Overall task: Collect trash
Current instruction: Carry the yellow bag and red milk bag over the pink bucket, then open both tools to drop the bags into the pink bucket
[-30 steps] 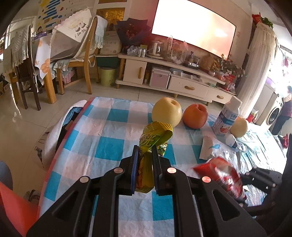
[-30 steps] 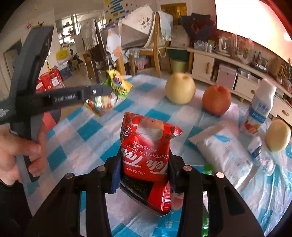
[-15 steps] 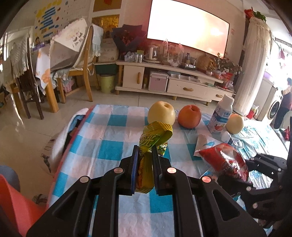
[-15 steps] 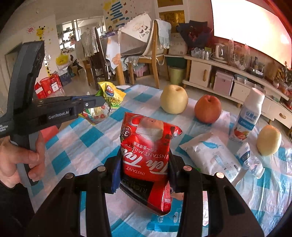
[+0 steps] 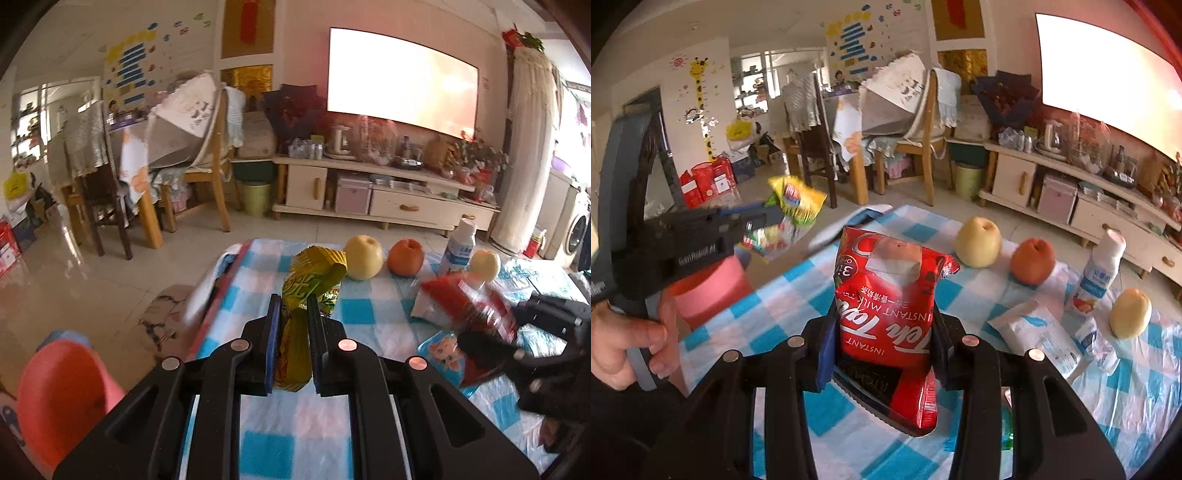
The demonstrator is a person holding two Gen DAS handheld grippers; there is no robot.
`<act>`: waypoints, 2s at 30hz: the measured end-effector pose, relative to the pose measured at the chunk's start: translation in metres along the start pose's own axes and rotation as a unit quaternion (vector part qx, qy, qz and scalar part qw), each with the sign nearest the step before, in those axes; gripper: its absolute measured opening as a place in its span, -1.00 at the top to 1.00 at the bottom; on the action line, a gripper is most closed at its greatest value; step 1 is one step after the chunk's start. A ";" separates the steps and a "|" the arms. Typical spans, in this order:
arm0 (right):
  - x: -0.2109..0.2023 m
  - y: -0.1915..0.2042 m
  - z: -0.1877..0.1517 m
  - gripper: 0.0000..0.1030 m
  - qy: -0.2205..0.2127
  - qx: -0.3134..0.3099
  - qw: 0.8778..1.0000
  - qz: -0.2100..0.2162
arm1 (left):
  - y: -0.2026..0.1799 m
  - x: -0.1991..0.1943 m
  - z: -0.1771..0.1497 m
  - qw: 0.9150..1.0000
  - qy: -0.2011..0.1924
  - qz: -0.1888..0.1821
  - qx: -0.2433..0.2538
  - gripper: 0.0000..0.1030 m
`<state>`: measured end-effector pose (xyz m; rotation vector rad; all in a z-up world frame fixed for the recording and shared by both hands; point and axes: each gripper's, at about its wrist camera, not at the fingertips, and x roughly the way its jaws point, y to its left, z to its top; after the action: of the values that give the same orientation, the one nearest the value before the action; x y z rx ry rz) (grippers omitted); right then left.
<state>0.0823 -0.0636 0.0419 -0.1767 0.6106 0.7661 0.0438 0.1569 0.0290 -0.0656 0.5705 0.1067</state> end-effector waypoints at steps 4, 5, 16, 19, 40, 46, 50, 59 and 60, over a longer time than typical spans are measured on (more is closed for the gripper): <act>-0.007 0.026 0.015 0.17 -0.010 -0.017 1.000 0.013 | 0.027 -0.022 -0.006 1.000 0.000 0.019 -0.016 0.70; -0.007 0.036 0.020 0.17 -0.013 -0.022 0.999 0.020 | 0.034 -0.028 -0.006 1.000 -0.001 0.024 -0.019 0.70; 0.033 0.160 0.085 0.17 -0.028 -0.078 0.990 0.117 | 0.141 -0.112 0.005 0.993 -0.041 0.096 -0.052 0.70; 0.049 0.199 0.100 0.17 -0.028 -0.094 0.985 0.143 | 0.175 -0.128 0.007 0.990 -0.044 0.118 -0.064 0.70; 0.139 0.302 0.116 0.17 0.028 -0.081 0.973 0.215 | 0.292 -0.111 -0.035 0.982 -0.006 0.145 -0.120 0.71; 0.160 0.306 0.116 0.16 0.047 -0.082 0.974 0.208 | 0.296 -0.098 -0.047 0.981 0.006 0.140 -0.132 0.70; 0.174 0.308 0.114 0.14 0.059 -0.074 0.974 0.208 | 0.300 -0.091 -0.053 0.981 0.015 0.142 -0.132 0.68; 0.180 0.290 0.113 -0.12 0.058 -0.047 0.977 0.199 | 0.304 -0.088 -0.055 0.978 0.017 0.156 -0.138 0.20; 0.178 0.288 0.114 -0.15 0.055 -0.044 0.978 0.198 | 0.305 -0.089 -0.055 0.978 0.015 0.156 -0.140 0.19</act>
<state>0.0332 0.2897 0.0508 -0.1820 0.7283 1.1769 -0.0958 0.4470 0.0215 -0.2515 0.5896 0.4924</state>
